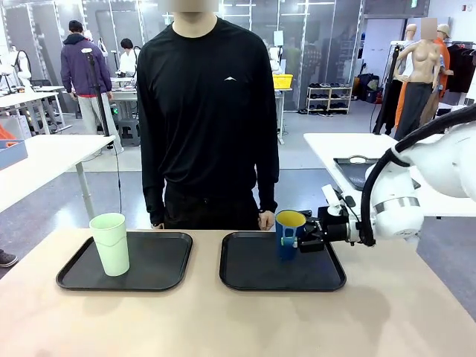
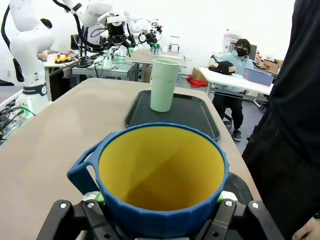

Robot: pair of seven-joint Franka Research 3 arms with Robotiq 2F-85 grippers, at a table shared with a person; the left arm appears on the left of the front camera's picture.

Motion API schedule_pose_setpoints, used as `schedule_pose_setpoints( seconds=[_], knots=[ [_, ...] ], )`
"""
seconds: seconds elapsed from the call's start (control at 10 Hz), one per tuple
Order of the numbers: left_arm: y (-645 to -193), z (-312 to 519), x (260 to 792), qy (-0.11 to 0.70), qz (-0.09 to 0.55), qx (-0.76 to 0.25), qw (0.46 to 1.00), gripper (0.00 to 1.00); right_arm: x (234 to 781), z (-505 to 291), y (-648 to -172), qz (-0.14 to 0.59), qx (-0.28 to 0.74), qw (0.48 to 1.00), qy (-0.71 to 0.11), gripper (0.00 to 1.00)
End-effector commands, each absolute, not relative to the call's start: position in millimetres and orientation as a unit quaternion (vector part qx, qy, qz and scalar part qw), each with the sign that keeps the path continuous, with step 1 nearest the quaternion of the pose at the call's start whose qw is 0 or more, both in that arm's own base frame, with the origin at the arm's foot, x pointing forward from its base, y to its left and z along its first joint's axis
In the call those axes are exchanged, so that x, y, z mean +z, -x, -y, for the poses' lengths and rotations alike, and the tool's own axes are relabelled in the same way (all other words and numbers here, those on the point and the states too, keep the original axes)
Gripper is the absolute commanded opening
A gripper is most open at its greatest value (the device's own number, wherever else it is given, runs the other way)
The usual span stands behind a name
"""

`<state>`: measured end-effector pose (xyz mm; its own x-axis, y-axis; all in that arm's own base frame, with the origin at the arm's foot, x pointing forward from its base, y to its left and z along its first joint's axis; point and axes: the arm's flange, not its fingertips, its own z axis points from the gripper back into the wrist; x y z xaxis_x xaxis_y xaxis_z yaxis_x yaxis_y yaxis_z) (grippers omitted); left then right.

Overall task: Sort and store the cups by type.
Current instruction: Pick up the Handle plastic cup and place it into the empty Flat Tray.

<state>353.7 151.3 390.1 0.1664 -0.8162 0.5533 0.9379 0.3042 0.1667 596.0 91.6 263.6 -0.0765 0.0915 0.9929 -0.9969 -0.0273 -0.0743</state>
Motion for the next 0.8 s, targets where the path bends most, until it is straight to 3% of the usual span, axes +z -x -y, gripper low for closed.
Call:
schedule_pose_setpoints(
  seconds=[0.0,0.7],
  knots=[
    [-358,-155,389,0.115,0.292,-0.585,0.747,1.00,257,-93,-618,0.492,0.525,0.503,-0.478,0.77],
    [-358,-155,389,0.115,0.292,-0.585,0.747,1.00,222,-97,-645,0.466,0.508,0.529,-0.496,0.77]
  ],
)
